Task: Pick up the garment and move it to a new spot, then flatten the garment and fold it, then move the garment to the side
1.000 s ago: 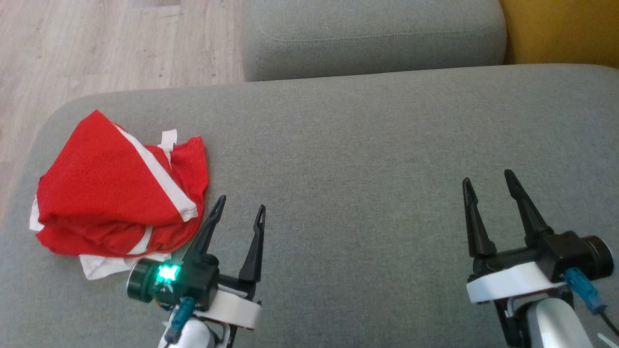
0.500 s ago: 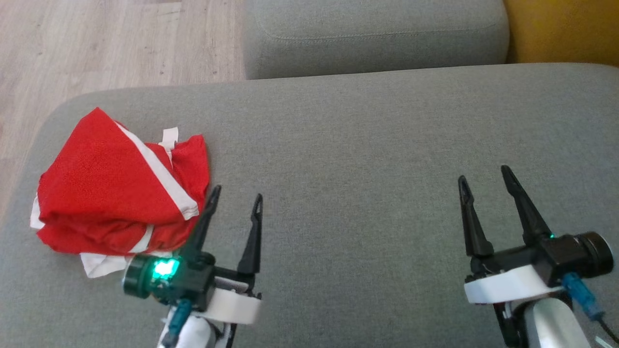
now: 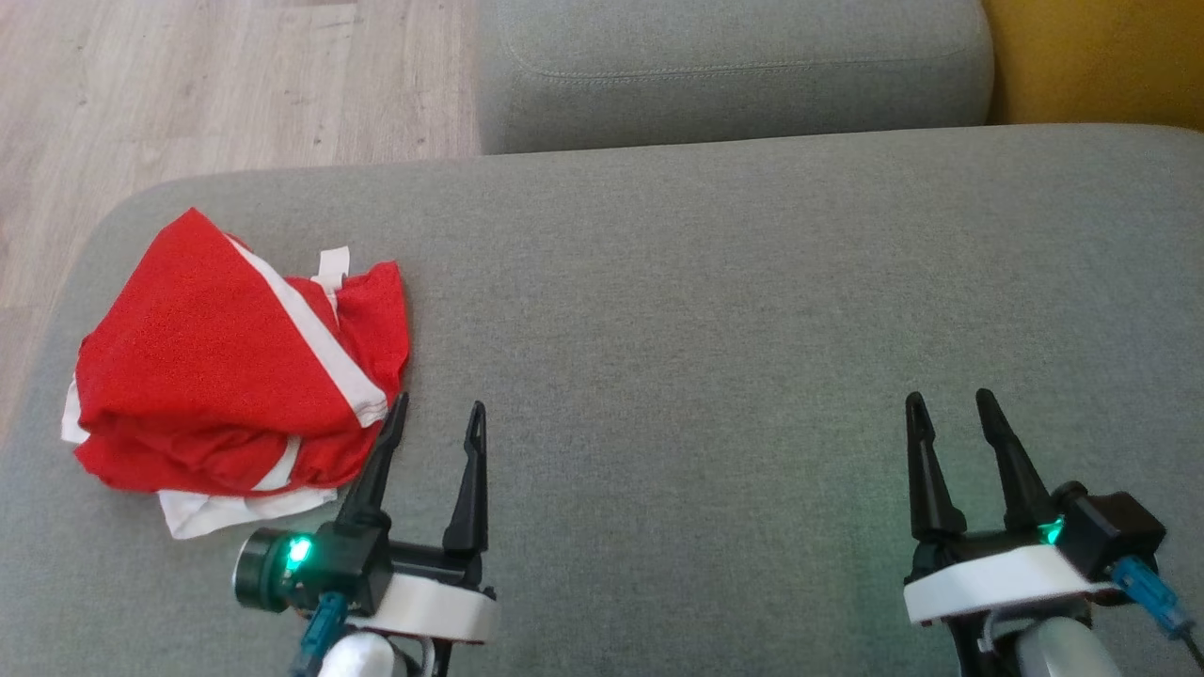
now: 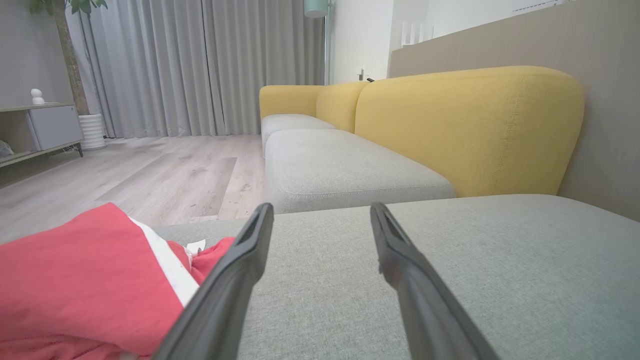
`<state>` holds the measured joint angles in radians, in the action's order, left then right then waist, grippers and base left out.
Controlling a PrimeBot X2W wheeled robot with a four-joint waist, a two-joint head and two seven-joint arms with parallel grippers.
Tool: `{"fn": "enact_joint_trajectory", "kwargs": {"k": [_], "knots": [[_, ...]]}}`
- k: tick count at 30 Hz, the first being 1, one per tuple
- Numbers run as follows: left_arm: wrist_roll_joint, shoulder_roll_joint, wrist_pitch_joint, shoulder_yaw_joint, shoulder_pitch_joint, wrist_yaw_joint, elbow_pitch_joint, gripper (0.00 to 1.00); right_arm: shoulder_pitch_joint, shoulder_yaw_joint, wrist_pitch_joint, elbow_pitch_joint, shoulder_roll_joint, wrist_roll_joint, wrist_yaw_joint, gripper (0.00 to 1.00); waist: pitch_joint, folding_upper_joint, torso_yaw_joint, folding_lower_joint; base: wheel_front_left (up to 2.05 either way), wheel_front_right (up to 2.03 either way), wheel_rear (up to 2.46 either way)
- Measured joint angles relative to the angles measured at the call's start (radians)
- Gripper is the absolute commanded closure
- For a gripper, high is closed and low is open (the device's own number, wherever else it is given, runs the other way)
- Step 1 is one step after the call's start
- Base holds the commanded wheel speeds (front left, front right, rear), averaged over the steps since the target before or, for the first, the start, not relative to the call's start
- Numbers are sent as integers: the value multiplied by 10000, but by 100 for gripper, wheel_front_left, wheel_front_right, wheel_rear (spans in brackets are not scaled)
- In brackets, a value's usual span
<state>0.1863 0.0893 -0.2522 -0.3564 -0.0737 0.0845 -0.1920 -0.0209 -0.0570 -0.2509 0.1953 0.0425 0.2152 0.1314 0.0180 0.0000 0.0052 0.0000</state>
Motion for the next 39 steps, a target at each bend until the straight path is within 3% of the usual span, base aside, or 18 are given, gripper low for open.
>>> {"fn": "enact_joint_trajectory", "kwargs": {"k": [15, 39], "knots": [[-140, -347, 0, 642, -1, -408, -376, 0, 8, -167, 0, 171, 0, 148, 0, 0, -66, 0, 399, 0, 0, 0, 0], [-456, -366, 0, 1582, 760, -506, -671, 0, -236, -1290, 0, 247, 6, 541, 0, 0, -740, 0, 3115, 0, 0, 0, 0]]}}
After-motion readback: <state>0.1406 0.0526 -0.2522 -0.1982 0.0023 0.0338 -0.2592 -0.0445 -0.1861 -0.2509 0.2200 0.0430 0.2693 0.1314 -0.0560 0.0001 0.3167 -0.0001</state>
